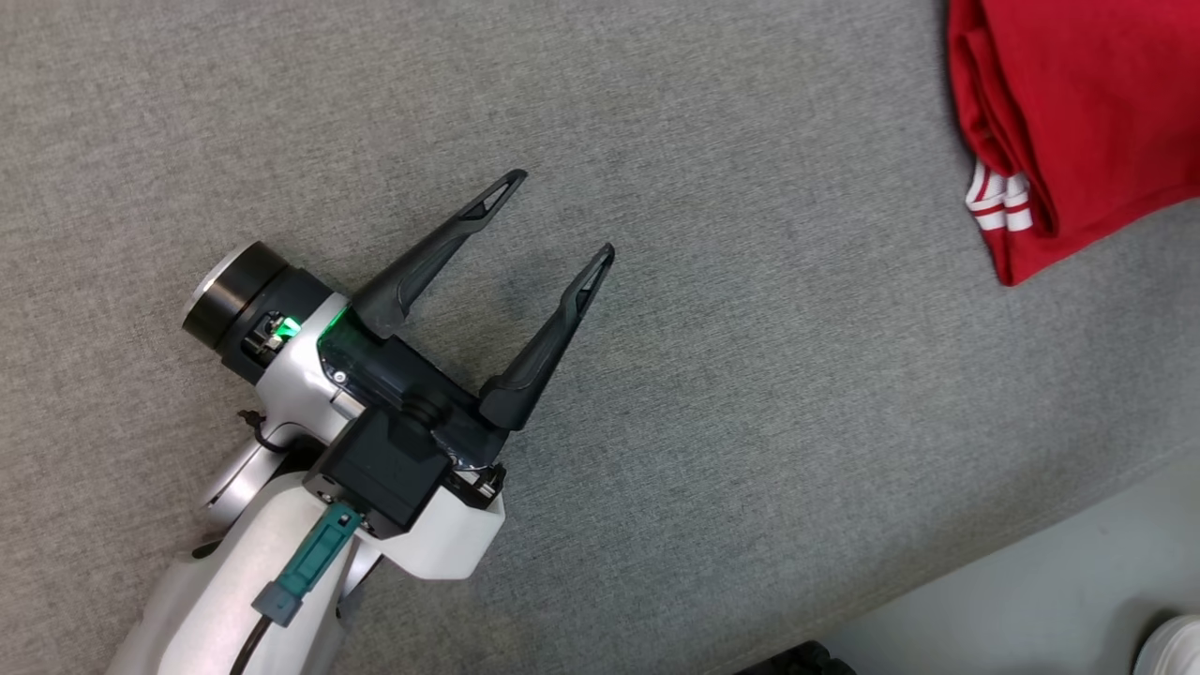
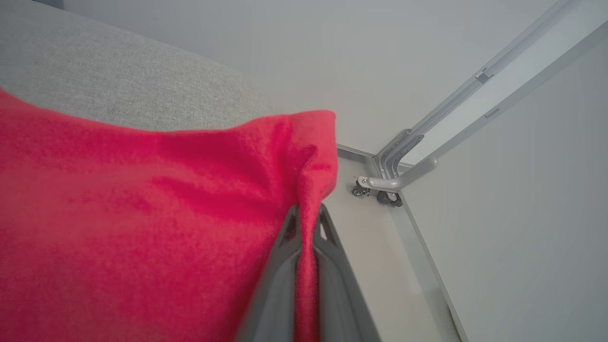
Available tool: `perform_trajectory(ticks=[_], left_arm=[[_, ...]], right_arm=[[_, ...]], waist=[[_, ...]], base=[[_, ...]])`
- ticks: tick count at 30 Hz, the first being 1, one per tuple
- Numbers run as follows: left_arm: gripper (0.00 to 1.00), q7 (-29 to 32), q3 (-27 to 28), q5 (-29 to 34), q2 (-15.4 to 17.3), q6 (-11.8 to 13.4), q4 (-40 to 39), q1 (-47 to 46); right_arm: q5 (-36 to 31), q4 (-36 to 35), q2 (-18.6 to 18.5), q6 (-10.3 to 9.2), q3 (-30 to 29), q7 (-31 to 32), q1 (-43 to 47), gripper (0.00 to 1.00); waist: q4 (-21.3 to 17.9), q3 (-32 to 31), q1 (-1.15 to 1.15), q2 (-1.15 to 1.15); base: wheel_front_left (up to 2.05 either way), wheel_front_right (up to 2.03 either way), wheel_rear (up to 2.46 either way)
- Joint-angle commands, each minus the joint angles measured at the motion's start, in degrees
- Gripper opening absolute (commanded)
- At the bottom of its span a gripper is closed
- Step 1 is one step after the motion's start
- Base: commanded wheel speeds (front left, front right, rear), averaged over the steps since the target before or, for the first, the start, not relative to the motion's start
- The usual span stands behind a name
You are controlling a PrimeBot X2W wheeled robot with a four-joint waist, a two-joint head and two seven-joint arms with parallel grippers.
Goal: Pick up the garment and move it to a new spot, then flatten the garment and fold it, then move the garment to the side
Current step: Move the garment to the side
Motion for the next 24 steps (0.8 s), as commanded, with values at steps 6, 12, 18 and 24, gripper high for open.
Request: perform_trajectory(ticks=[6,12,18,24], left_arm=[[1.00,0.24,-0.58,-0.74,1.05,-0.20,1.71,0.17],[1.00,-0.20,-0.64,-1.39,0.75,0.49,2.28,-0.05],[1.00,-0.94,-1.18,-2.52,-1.27,1.37,3.26,-0.01],[1.00,-1.26,-0.52,-4.33,-3.39,3.35,4.86,1.25]], right_arm=[[-1.04,1.77,-1.28,-0.06,-1.50,-0.45,-1.59,0.00],[-2.86,1.76,-1.67,-0.06,-4.33,-0.47,-1.76,1.00],[-4.73,1.68,-1.86,-0.06,-6.77,-0.48,-0.47,1.00],[-6.58,-1.77,-0.61,-0.05,-9.96,-0.41,2.09,1.00]], waist=[[1.60,0.88,0.00,0.00],[2.86,0.27,0.00,0.00],[4.45,-3.42,0.00,0.00],[6.79,-9.94,0.00,0.00]], base=[[0.00,0.00,0.00],[0.00,0.00,0.00],[0.00,0.00,0.00],[0.00,0.00,0.00]])
